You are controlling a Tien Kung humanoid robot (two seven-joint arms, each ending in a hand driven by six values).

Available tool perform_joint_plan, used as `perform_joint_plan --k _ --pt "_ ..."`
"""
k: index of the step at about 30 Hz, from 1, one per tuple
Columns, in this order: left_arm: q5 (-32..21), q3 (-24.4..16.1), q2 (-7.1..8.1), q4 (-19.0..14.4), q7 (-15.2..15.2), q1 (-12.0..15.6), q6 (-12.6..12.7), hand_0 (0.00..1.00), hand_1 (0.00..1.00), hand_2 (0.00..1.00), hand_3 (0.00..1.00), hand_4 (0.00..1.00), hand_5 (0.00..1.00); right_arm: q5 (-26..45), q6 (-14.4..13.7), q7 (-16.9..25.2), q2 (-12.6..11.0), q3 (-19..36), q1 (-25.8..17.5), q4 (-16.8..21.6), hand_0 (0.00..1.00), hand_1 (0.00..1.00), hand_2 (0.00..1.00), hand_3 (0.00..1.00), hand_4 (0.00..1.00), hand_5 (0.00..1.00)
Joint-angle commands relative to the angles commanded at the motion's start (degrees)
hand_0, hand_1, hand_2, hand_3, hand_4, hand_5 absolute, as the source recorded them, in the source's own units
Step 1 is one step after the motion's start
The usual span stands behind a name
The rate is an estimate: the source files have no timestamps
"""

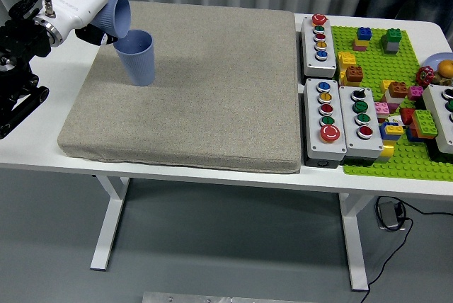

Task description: Pick cup pour cup place

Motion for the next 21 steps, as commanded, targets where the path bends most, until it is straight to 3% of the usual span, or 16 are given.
perform_joint_plan --k 5,9,17,21 --pt "-0.24 -0.3 0.07 -0.14 0.08 0.2 0.01 0.456 0.512 0.589 0.618 0.777 0.24 0.13 -0.03 -0.03 0.05 -0.09 -0.09 0.01 0.687 0.639 0.582 0.583 0.002 0.166" --pt "-3.69 -2.45 0.26 -0.88 -0.66 1.16 0.51 0.457 0.512 0.588 0.617 0.776 0.243 -0.01 -0.02 0.03 0.05 -0.02 -0.12 -0.01 0.687 0.639 0.582 0.583 0.002 0.167" --pt "-20.86 -13.35 1.05 -5.58 -3.29 6.39 2.38 0.458 0.513 0.587 0.616 0.775 0.243 -0.07 -0.05 0.06 0.18 0.01 -0.21 -0.04 0.687 0.639 0.582 0.582 0.002 0.166" --pt "-30.49 -18.81 0.95 -9.92 -5.09 9.53 3.17 0.464 0.514 0.586 0.616 0.774 0.245 0.01 -0.07 0.05 0.25 0.01 -0.23 -0.04 0.687 0.639 0.582 0.583 0.002 0.168"
